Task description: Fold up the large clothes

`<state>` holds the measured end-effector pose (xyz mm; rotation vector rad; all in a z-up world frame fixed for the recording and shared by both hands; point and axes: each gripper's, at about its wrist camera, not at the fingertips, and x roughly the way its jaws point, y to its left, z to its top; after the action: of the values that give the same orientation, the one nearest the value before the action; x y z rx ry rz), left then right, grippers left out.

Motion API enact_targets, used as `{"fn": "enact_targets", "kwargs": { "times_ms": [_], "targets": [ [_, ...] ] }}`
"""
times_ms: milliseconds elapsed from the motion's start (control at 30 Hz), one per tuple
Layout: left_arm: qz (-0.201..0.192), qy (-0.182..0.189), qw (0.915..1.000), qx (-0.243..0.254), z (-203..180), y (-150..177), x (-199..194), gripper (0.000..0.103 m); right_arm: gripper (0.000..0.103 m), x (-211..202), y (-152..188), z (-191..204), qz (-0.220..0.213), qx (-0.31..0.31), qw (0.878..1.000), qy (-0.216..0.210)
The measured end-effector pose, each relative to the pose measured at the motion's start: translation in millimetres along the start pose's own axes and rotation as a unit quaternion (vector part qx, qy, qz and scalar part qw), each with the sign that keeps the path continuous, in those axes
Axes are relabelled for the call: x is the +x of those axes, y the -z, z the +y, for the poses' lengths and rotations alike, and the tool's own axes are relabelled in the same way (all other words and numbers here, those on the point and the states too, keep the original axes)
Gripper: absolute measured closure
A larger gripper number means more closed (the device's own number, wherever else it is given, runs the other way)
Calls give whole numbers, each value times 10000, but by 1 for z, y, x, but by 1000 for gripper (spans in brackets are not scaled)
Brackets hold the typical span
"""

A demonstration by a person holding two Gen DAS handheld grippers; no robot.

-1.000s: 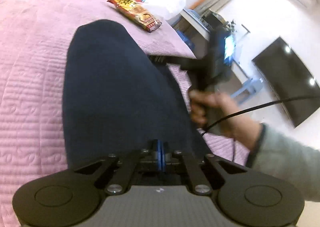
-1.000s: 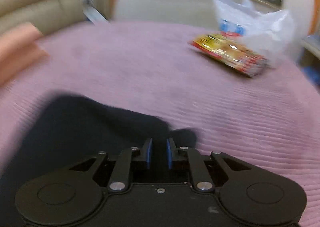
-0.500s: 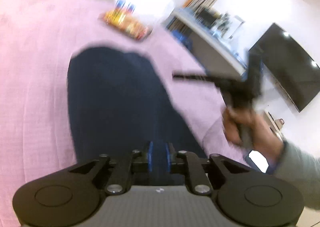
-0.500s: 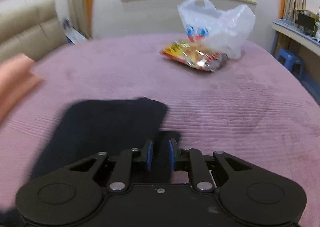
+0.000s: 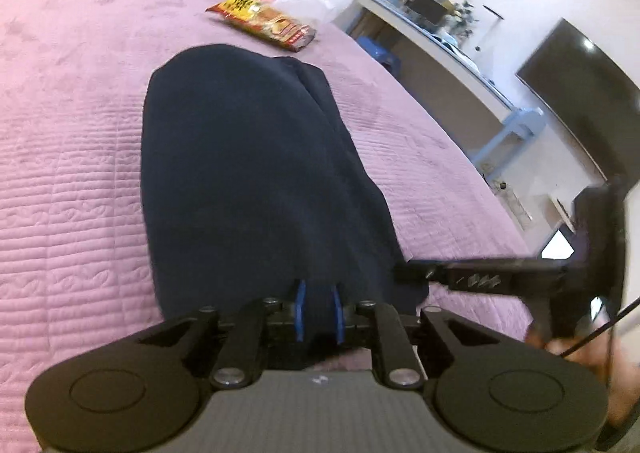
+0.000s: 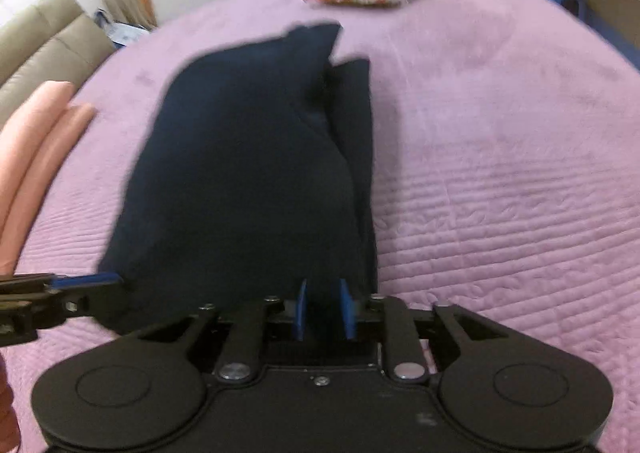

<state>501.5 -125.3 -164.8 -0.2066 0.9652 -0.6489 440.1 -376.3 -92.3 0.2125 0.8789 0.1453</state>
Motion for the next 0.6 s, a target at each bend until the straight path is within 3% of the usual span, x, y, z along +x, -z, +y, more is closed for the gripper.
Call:
{"fn": "enact_targets", "kwargs": {
  "times_ms": [100, 167, 233, 300, 400, 433, 467, 533, 600],
  "targets": [
    [-113, 42, 9998, -157, 2, 7, -9, 86, 73, -10, 6, 19, -343, -180, 9988, -299],
    [-225, 28, 9995, -211, 5, 9, -5, 86, 64, 1, 11, 33, -383, -382, 9974, -476],
    [-258, 7, 9994, -233, 8, 9, 4, 87, 65, 28, 20, 44, -42, -563, 9980, -296],
    [-44, 14, 9996, -295, 15, 13, 17, 92, 66, 53, 36, 41, 484, -497, 9976, -3],
    [126, 259, 9985, -458, 26, 18, 21, 93, 66, 42, 46, 26, 479, -184, 9984, -218],
    [135, 307, 9983, -482, 28, 19, 19, 93, 64, 39, 47, 22, 595, -93, 9979, -250],
    [130, 376, 9980, -498, 30, 20, 14, 93, 55, 34, 49, 17, 717, 11, 9971, -242],
    [74, 427, 9979, -489, 31, 20, 2, 93, 54, 21, 52, 5, 700, 112, 9971, -285],
    [-20, 352, 9988, -342, 26, 19, -12, 83, 53, 0, 47, -6, 492, 241, 9980, -321]
  ]
}}
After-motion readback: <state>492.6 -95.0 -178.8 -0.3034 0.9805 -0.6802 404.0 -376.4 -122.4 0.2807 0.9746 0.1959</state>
